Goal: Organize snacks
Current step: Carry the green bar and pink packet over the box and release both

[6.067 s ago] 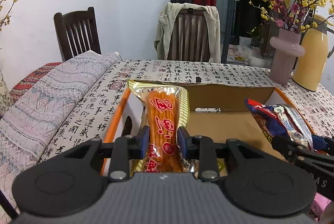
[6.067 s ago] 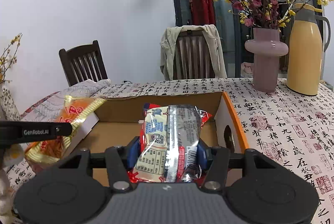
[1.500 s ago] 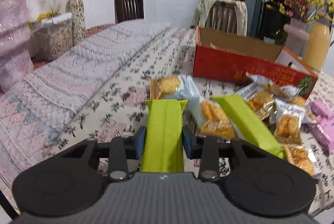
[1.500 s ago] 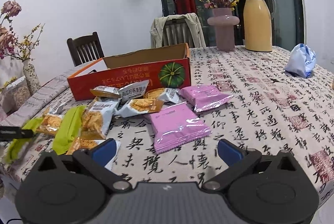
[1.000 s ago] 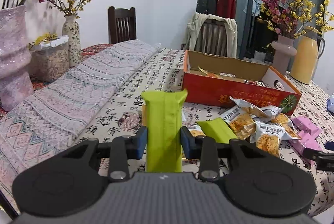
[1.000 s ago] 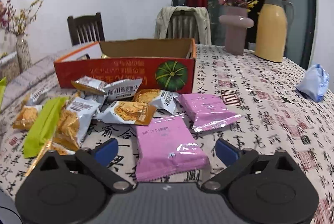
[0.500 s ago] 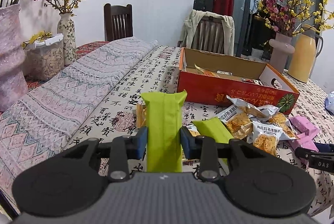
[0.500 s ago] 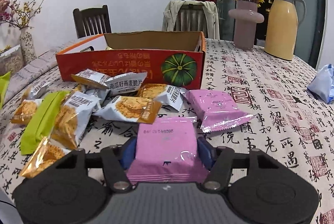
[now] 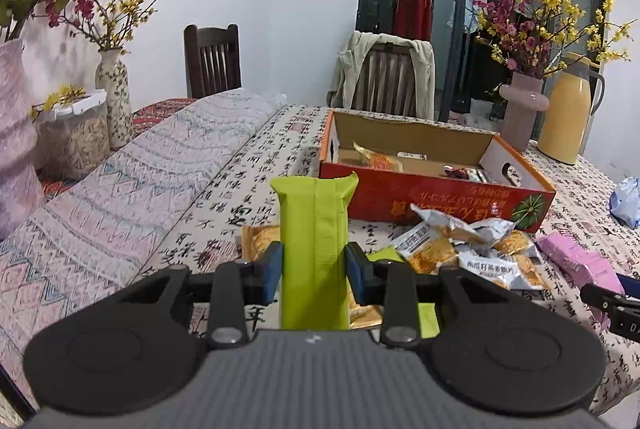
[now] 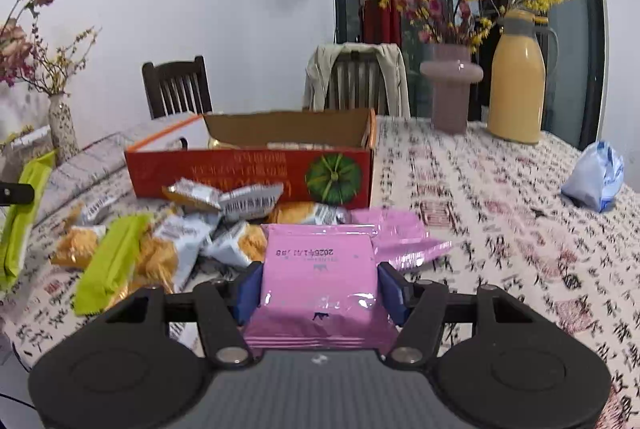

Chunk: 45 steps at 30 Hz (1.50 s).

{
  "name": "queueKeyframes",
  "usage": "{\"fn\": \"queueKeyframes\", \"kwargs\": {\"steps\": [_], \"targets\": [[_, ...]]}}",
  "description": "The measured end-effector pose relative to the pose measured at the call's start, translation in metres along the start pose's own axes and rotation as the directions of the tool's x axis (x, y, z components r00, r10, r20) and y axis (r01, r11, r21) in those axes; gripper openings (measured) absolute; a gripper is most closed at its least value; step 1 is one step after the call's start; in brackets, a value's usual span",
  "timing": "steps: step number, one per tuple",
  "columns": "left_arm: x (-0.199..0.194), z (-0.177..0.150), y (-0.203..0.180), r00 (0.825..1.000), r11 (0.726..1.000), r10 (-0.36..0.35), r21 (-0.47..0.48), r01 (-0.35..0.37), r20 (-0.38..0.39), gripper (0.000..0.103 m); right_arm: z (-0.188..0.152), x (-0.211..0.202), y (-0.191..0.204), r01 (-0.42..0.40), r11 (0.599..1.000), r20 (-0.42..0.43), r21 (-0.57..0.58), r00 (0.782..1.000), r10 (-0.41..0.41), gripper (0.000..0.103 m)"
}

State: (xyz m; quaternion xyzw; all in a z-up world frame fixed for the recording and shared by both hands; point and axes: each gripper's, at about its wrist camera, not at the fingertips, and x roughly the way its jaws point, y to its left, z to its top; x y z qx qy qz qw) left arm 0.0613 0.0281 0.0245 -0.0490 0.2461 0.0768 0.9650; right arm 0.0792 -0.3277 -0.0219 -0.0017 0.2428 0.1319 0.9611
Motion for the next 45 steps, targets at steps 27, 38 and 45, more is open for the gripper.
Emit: {"fn": "queueKeyframes", "kwargs": {"steps": [27, 38, 45], "targets": [[0.046, 0.105, -0.064, 0.993, 0.996, -0.053, 0.083, 0.045, 0.102, 0.035, 0.107, 0.059, 0.004, 0.013, 0.999, 0.106, 0.039, 0.994, -0.018, 0.061], [0.098, 0.141, -0.080, 0.994, 0.996, -0.051, 0.072, 0.044, 0.097, 0.035, 0.143, 0.113, 0.009, 0.000, 0.999, 0.086, 0.042, 0.996, -0.003, 0.061], [0.141, 0.148, -0.082, 0.997, 0.998, -0.036, 0.058, 0.032, 0.067, 0.035, 0.152, 0.154, 0.008, -0.004, 0.998, 0.052, 0.064, 0.999, 0.001, 0.061]]}}
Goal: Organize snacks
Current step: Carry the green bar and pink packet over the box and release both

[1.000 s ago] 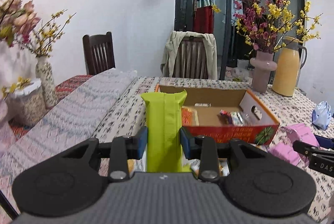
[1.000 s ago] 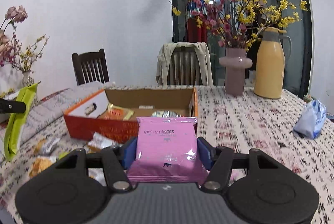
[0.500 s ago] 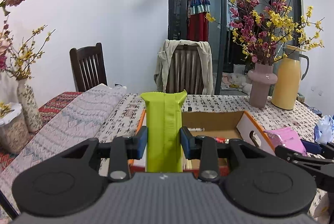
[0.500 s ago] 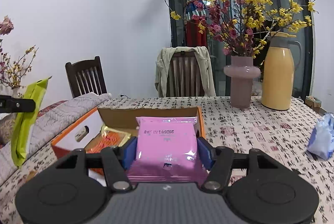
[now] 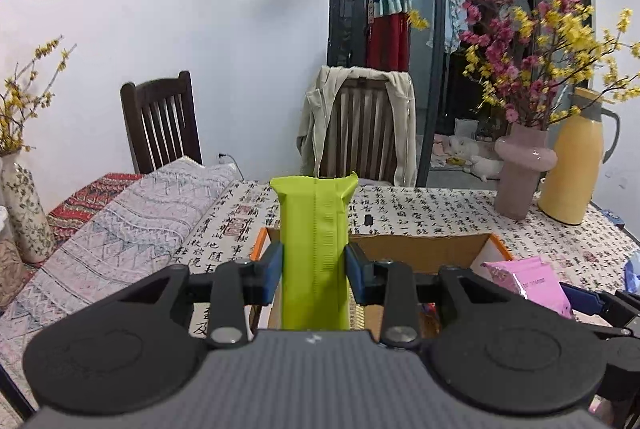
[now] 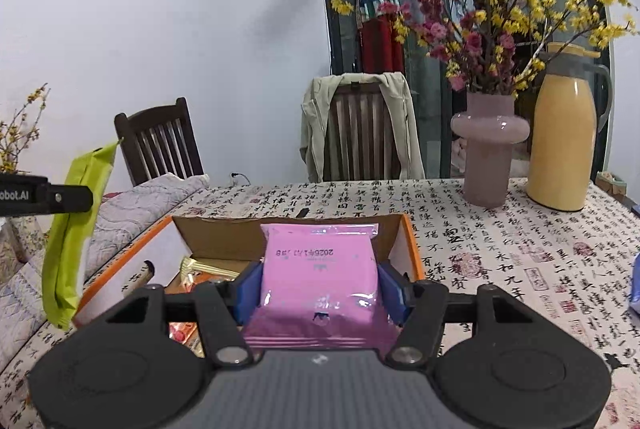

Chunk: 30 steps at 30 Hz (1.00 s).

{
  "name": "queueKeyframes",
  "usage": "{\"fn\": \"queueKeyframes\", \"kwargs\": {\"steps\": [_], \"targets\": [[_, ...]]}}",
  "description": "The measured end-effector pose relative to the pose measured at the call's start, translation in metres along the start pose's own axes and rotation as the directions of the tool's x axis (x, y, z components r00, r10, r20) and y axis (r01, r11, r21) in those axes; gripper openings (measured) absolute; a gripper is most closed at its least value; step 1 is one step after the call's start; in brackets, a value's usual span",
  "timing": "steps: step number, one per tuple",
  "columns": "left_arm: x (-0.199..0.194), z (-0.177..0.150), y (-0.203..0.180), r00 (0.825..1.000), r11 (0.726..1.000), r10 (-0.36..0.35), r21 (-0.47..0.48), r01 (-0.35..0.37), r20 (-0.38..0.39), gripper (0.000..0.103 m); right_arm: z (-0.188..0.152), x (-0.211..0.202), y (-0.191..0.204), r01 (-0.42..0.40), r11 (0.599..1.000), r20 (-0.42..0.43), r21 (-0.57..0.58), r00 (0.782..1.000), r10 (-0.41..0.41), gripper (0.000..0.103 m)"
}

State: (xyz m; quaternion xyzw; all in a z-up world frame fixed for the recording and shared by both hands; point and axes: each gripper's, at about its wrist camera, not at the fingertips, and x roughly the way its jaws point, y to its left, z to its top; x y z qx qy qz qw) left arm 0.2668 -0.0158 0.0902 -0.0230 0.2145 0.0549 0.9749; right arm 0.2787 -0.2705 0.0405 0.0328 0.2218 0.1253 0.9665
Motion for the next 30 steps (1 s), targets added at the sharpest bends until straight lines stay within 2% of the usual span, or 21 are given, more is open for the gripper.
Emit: {"fn": "queueKeyframes", "kwargs": {"steps": [9, 19, 21, 23, 24, 25, 26, 30], "targets": [[0.042, -0.020, 0.009, 0.999, 1.000, -0.010, -0.021, 0.010, -0.036, 0.035, -0.020, 0.024, 0.000, -0.021, 1.000, 0.013, -0.007, 1.000, 0.021, 0.061], [0.048, -0.035, 0.008, 0.997, 0.999, -0.043, -0.017, 0.042, -0.064, 0.035, -0.025, 0.031, 0.001, -0.025, 1.000, -0.023, -0.014, 0.999, 0.025, 0.061], [0.045, -0.035, 0.007, 0.998, 0.999, -0.040, -0.015, 0.040, -0.051, 0.042, -0.026, 0.029, 0.001, -0.023, 1.000, -0.017, -0.011, 1.000, 0.023, 0.062], [0.042, -0.036, 0.007, 0.999, 0.999, -0.040, -0.019, 0.040, -0.034, 0.063, -0.025, 0.026, 0.000, -0.018, 1.000, -0.004, -0.004, 1.000, 0.018, 0.076], [0.040, -0.036, 0.007, 0.999, 0.999, -0.037, -0.021, 0.036, -0.025, 0.072, -0.025, 0.024, -0.001, -0.014, 1.000, 0.007, 0.002, 1.000, 0.014, 0.090], [0.038, -0.036, 0.007, 0.999, 0.999, -0.031, -0.025, 0.030, -0.017, 0.090, -0.025, 0.022, -0.002, -0.010, 1.000, 0.017, 0.008, 1.000, 0.010, 0.098], [0.036, -0.036, 0.007, 1.000, 0.999, -0.019, -0.031, 0.019, -0.005, 0.102, -0.025, 0.021, -0.003, -0.007, 1.000, 0.025, 0.013, 1.000, 0.006, 0.100], [0.032, -0.035, 0.009, 1.000, 0.999, -0.008, -0.046, 0.008, 0.013, 0.103, -0.025, 0.021, -0.004, -0.001, 1.000, 0.022, 0.027, 1.000, 0.001, 0.103]]}}
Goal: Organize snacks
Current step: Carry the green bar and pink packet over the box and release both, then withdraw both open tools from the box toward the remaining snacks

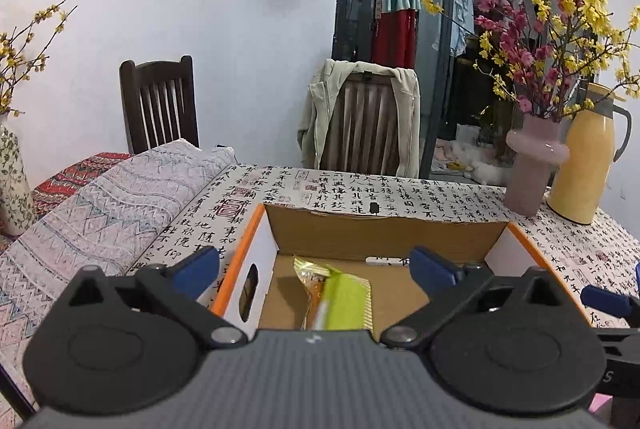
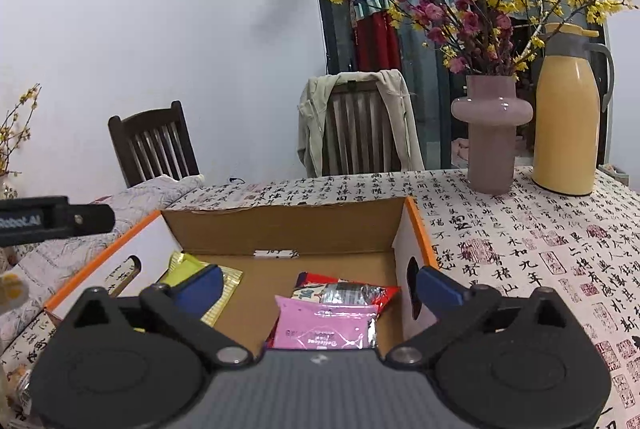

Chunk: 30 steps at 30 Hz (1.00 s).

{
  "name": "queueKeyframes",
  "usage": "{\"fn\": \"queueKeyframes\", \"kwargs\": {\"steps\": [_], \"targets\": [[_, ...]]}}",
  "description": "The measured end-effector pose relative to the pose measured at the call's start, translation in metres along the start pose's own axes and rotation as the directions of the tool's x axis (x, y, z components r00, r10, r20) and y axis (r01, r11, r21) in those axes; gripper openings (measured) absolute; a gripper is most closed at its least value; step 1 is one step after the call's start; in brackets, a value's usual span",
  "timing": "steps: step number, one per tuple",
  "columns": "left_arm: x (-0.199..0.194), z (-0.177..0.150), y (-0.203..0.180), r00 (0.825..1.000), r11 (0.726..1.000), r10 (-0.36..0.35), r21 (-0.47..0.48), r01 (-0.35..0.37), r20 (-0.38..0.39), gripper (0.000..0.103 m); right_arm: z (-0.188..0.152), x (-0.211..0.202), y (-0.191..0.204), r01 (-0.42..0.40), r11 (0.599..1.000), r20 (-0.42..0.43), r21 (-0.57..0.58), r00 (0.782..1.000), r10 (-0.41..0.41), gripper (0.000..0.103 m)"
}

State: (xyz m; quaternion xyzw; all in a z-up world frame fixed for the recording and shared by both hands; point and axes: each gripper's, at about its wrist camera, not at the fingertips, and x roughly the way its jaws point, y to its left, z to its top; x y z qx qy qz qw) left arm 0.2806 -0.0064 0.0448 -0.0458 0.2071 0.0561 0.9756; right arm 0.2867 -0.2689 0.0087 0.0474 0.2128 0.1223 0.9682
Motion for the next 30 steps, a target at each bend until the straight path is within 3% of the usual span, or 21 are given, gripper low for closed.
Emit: {"fn": "queueKeyframes", "kwargs": {"steps": [11, 22, 30], "targets": [[-0.004, 0.002, 0.002, 1.000, 1.000, -0.008, -0.014, 0.008, -0.003, 0.103, 0.002, -0.002, 0.002, 0.004, 1.000, -0.002, -0.008, 1.000, -0.004, 0.103], [-0.053, 0.017, 0.000, 0.998, 0.999, -0.022, -0.025, 0.024, 0.062, 0.103, 0.021, -0.042, 0.013, -0.003, 0.999, 0.070, -0.051, 0.998, 0.007, 0.103], [-0.075, -0.001, 0.012, 0.999, 1.000, -0.022, -0.010, 0.023, 0.040, 0.103, 0.003, -0.073, 0.008, 0.001, 0.997, 0.053, -0.075, 0.999, 0.003, 0.103]]}}
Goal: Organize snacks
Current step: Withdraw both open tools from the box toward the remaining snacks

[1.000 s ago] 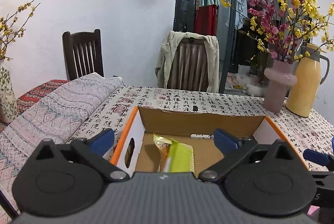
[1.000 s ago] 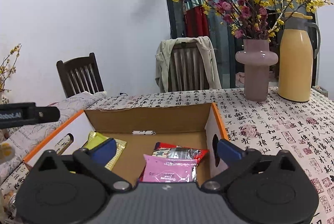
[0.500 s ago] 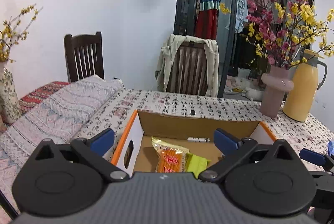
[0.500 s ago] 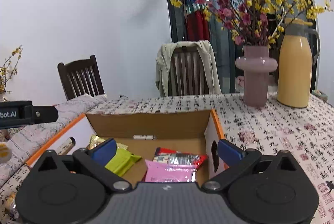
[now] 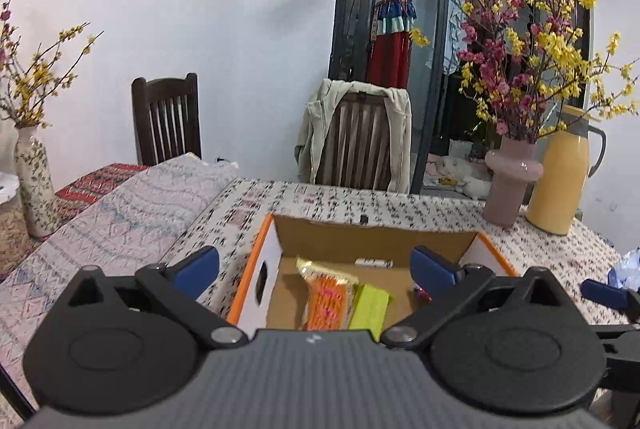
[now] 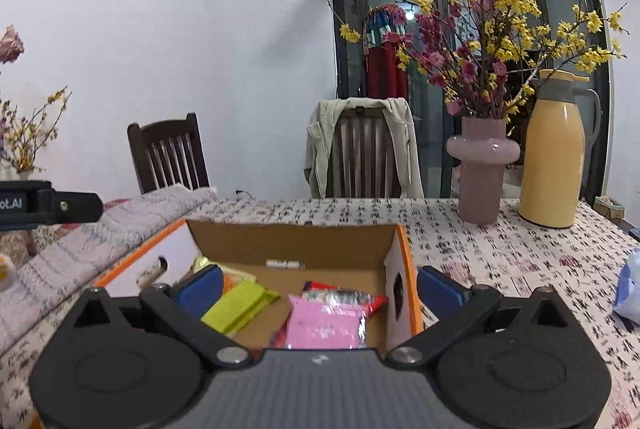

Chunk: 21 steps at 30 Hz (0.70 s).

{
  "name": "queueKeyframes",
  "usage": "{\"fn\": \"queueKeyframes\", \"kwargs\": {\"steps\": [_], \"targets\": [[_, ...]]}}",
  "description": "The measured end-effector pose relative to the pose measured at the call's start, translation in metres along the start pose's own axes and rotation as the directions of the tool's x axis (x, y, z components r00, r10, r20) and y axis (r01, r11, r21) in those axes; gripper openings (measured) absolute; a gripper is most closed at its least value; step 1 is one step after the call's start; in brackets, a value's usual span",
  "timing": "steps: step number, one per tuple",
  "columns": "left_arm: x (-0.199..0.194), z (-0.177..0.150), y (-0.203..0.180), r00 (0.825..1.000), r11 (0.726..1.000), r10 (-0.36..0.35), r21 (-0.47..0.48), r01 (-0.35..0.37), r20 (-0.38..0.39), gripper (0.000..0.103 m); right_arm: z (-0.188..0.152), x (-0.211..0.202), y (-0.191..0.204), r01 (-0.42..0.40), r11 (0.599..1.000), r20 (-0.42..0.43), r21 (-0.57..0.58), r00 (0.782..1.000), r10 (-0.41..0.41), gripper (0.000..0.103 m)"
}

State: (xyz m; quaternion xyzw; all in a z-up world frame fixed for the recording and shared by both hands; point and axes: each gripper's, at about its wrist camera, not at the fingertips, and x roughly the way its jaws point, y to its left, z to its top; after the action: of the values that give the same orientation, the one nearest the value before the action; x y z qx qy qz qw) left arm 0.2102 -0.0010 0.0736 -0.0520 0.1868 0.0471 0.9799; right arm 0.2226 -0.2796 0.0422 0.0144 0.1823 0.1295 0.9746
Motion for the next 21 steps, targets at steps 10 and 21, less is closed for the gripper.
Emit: {"fn": "queueKeyframes", "kwargs": {"steps": [10, 21], "targets": [[-0.007, -0.044, 0.023, 0.994, 0.999, 0.024, 0.023, -0.022, -0.104, 0.103, -0.035, -0.029, -0.019, 0.023, 1.000, -0.058, -0.005, 0.998, -0.023, 0.103], [0.014, -0.084, 0.033, 0.992, 0.998, 0.052, 0.025, -0.049, -0.118, 0.103, -0.075, -0.017, -0.043, 0.011, 0.996, -0.074, 0.085, 0.997, -0.004, 0.103]]}}
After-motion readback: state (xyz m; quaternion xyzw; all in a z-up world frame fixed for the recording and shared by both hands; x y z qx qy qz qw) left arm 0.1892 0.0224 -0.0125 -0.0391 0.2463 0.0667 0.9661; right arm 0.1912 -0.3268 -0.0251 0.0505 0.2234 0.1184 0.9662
